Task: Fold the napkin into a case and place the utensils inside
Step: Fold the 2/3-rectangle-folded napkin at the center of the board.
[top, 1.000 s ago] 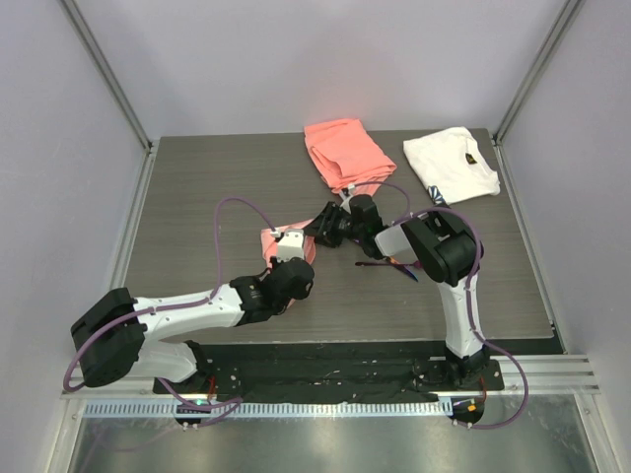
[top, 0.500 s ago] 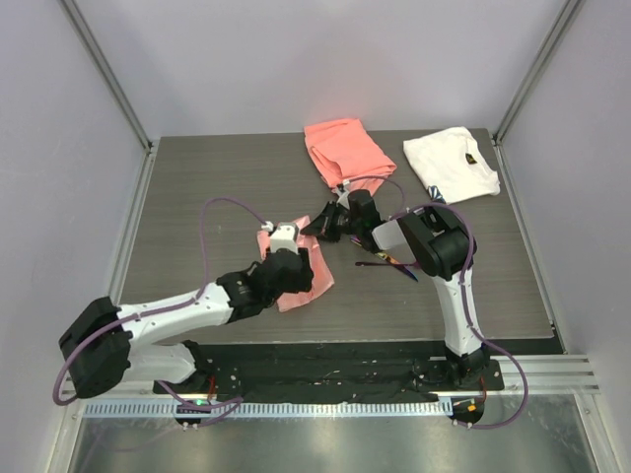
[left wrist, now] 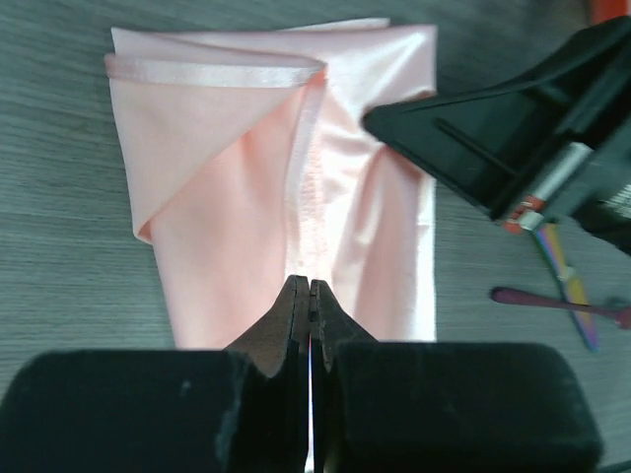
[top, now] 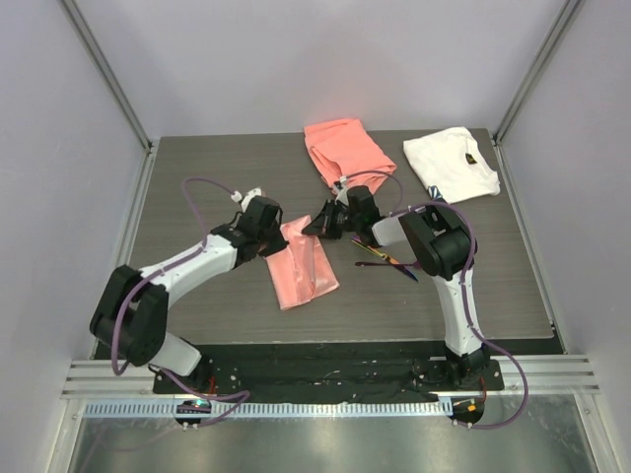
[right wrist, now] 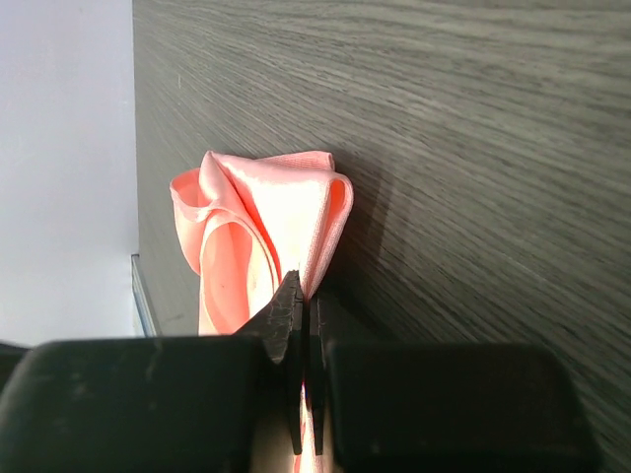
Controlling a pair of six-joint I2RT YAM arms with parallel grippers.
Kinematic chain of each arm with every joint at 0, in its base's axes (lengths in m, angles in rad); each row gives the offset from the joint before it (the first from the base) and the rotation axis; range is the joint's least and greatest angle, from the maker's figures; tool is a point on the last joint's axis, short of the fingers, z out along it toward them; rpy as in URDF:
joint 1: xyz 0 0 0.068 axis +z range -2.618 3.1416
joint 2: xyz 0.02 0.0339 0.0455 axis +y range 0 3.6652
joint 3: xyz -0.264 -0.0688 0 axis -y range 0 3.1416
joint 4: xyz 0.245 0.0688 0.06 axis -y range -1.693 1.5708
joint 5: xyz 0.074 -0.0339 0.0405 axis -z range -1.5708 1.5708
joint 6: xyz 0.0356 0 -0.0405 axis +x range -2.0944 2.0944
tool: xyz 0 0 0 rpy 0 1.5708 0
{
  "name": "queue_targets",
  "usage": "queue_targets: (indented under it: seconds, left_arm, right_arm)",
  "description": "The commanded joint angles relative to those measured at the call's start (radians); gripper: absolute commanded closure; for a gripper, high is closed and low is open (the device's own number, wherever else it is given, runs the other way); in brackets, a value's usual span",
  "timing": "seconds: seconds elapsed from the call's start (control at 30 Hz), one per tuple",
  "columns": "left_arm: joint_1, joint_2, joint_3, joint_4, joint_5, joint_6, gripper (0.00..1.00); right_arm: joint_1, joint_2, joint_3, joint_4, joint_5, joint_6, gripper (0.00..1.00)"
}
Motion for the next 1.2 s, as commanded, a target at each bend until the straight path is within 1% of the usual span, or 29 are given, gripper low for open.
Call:
queue_targets:
  seconds: [0.0,0.1,0.23,0.5,0.57,0.63,0.73,0.93,1.07,1.17]
  left_arm:
    - [0.019,0.066,0.025,0.027,0.038,-0.017,0.98]
    - [0.029,0.124,0.061,-0.005,-0.005,-0.02,1.0]
    - [0.035,0.144,0.042,0.044,-0.042,-0.014,1.0]
    - [0.067,0.3,0.091,0.11,-0.008,-0.006,1.0]
    - [0.069,0.319,0.105,0.146,-0.01,-0.009,1.0]
    - [0.07,0.337,0.105,0.176,0.019,-0.02,1.0]
    - [0.07,0.362,0.12,0.176,0.027,-0.039,1.0]
    - [0.072,0.365,0.085,0.211,0.041,-0.048,1.0]
    - [0.072,0.351,0.09,0.203,0.048,-0.043,1.0]
    - [0.073,0.351,0.09,0.202,0.061,-0.042,1.0]
  right_arm:
    - [-0.002,-0.044,0.024,-0.048,0.02,-0.072,0.99]
    - [-0.002,-0.047,0.034,-0.068,0.024,-0.083,0.99]
    - [0.0,-0.055,0.044,-0.087,0.035,-0.097,0.99]
    - [0.012,-0.072,0.057,-0.114,0.04,-0.114,0.99]
    - [0.015,-0.081,0.065,-0.129,0.044,-0.119,0.99]
    - [0.02,-0.084,0.079,-0.137,0.04,-0.125,0.99]
    - [0.036,-0.101,0.099,-0.163,0.035,-0.128,0.99]
    - [0.075,-0.156,0.119,-0.238,0.075,-0.161,0.99]
    - [0.101,-0.182,0.146,-0.373,0.153,-0.276,0.99]
    - [0.109,-0.182,0.175,-0.439,0.161,-0.322,0.99]
